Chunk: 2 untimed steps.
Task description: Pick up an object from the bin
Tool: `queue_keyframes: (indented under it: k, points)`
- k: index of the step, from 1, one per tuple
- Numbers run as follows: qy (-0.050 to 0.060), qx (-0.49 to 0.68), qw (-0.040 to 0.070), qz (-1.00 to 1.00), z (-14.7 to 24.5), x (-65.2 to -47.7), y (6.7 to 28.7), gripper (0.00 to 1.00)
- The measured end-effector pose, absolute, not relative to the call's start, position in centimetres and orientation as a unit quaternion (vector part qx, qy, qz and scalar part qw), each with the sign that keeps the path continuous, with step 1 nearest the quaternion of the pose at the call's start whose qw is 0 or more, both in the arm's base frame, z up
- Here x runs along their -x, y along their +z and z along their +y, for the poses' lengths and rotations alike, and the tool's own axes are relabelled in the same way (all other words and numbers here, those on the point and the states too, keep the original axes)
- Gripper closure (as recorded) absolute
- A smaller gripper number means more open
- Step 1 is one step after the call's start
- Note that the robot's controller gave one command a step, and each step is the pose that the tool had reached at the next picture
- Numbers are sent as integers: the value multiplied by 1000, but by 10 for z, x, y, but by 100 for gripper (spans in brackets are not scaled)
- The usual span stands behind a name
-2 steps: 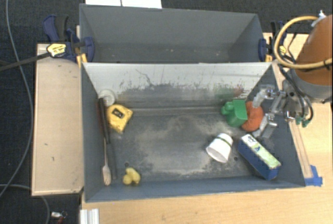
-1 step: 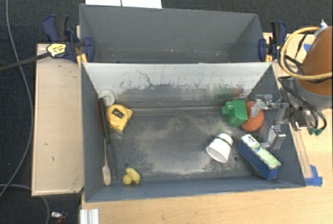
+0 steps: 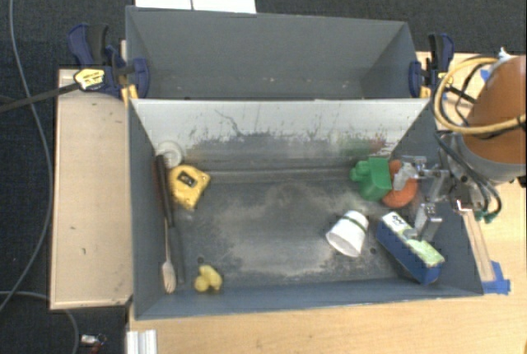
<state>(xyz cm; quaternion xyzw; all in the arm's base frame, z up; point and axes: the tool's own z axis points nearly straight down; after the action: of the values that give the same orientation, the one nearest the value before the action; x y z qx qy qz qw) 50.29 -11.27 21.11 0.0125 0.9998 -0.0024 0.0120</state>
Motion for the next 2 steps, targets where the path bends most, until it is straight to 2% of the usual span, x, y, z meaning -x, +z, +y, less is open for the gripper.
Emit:
queue_keyframes:
  k: [1,2]
  points:
    - [0,-184,8,983,-116,-504,184,0]
    - [-1,-132,10,991,-135,-506,122,0]
